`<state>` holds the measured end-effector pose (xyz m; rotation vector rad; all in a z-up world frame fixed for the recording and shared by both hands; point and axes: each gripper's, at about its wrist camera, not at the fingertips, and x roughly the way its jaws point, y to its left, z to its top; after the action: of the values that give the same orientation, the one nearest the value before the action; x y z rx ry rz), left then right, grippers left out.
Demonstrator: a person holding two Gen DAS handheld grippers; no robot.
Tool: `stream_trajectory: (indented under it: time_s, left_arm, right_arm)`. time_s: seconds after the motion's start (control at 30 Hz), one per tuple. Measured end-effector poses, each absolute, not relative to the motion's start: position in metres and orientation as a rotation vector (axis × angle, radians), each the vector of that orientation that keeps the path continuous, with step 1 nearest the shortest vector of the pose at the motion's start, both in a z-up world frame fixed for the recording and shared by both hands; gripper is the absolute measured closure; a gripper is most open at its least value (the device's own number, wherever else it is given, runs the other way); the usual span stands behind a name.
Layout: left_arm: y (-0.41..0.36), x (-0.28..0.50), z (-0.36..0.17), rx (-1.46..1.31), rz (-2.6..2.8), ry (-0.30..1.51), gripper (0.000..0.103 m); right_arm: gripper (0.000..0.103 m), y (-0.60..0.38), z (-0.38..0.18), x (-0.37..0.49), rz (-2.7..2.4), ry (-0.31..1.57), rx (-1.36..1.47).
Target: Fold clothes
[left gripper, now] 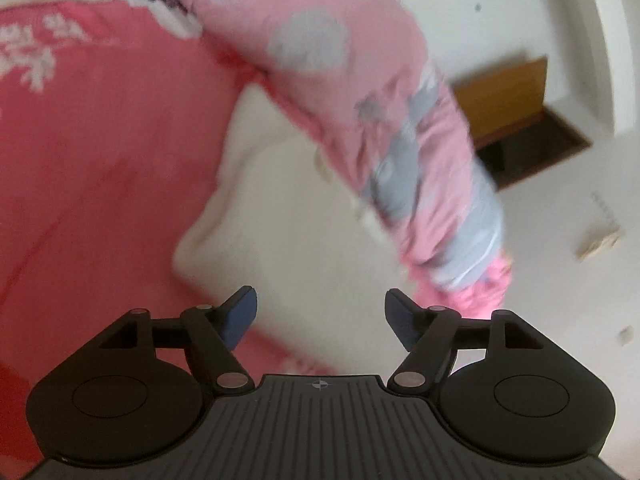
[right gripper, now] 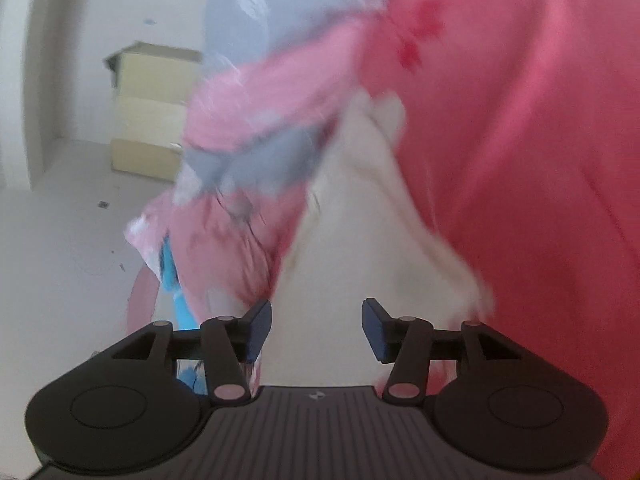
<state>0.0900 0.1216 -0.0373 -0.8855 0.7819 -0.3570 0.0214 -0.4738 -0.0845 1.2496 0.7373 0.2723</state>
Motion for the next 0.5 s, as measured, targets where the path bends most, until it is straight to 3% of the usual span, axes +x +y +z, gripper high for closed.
stream_trajectory:
  time_s: [0.2,0.37,0.5]
  left_arm:
    - [0.102,0.093,-0.076,-0.888,-0.267,0.802,0.032]
    - [0.101,0.104,-0.083,-0.915,-0.226,0.705,0.033]
    - [0.087,0.115,-0.08,-0.815,-0.205,0.657,0.039]
  right_arm:
    - [0.051,-0.457,-0.127,0.021,0.195,0.833,1.301]
    - [0.052,-0.451,-0.134,0.038,0.177,0.768,1.302]
    - [0.059,-0.446,-0.142,0.057,0.163,0.727,1.306]
